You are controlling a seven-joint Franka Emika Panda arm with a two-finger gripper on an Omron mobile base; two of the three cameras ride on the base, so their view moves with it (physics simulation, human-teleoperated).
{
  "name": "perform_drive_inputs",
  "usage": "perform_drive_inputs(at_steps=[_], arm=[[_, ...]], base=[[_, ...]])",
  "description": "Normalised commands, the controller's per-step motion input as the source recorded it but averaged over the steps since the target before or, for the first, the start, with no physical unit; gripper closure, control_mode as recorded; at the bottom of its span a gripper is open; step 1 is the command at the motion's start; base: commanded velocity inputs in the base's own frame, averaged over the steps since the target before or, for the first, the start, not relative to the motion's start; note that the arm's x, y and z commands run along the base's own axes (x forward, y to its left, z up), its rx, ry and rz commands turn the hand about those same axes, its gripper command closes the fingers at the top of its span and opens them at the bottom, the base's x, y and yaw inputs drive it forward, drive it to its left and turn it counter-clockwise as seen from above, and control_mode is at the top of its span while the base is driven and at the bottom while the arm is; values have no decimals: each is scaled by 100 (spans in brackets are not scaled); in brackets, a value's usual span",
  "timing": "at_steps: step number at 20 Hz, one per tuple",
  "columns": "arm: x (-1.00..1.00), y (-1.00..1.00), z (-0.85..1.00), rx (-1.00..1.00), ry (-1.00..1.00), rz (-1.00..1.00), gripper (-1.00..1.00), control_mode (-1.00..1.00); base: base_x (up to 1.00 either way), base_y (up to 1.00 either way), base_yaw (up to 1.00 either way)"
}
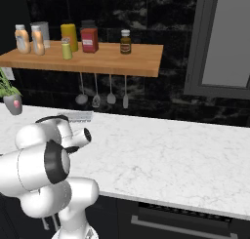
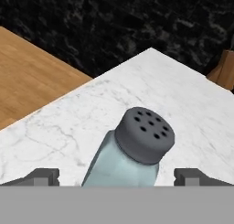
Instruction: Put the shaker and condiment bottle from the counter next to their counterparts in the cabinet.
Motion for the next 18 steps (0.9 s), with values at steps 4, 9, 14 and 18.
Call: perform_drive_inputs(at_steps=[4, 9, 14, 18], arm=[[0, 20, -13, 7, 6, -6, -100, -100], [0, 17, -20, 7, 8, -6, 100, -100], [0, 10, -27, 6, 6, -6, 100, -100], [0, 1, 5, 10, 9, -6, 100, -100]], base=[[0, 0, 0], [0, 0, 0], [0, 0, 0], [0, 0, 0]])
